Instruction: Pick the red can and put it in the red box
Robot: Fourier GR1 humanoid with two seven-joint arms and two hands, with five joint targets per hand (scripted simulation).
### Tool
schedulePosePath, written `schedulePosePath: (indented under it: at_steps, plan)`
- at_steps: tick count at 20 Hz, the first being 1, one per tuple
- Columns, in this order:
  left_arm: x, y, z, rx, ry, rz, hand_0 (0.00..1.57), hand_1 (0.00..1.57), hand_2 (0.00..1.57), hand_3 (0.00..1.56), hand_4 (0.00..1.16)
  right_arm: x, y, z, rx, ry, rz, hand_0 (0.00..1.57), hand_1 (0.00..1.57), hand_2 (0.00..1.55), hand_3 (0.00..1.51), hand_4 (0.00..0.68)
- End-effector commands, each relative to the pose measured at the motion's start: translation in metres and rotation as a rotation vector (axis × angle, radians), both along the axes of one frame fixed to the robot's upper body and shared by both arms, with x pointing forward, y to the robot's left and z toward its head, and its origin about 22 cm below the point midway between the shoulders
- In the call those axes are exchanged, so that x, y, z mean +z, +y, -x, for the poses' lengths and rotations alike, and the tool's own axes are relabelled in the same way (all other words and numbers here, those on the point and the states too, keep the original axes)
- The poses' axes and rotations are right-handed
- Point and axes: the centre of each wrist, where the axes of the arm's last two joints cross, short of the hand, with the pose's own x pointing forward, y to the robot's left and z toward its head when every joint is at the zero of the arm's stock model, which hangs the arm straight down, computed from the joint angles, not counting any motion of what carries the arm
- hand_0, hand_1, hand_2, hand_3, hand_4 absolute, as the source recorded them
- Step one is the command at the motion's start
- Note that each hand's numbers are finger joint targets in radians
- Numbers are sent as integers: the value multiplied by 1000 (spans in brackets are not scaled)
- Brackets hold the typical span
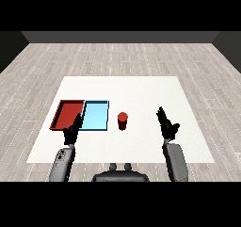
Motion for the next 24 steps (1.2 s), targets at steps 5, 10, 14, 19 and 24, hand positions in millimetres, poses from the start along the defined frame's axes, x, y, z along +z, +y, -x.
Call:
schedulePosePath:
  at_steps: [5, 10, 14, 19, 24]
  plan:
    - [15, -11, -17, -18, -42, 24, 0, 0, 0, 0, 0, -13, 13, -3, -15, 40, 34, 0, 0, 0, 0, 0]
    - [34, -13, -14, -55, -499, 107, 0, 0, 0, 0, 0, 4, 17, -6, 41, -281, -46, 0, 0, 0, 0, 0]
    - [23, -1, -21, -51, -497, 123, 0, 0, 0, 0, 0, -14, 32, 6, 42, -307, -38, 0, 0, 0, 0, 0]
    - [33, -10, -25, -65, -496, 121, 0, 0, 0, 0, 0, -38, 22, -6, 39, -310, -73, 0, 0, 0, 0, 0]
    - [12, -8, -19, -47, -523, 138, 0, 0, 0, 0, 0, -15, 3, -12, 71, -298, -83, 0, 0, 0, 0, 0]
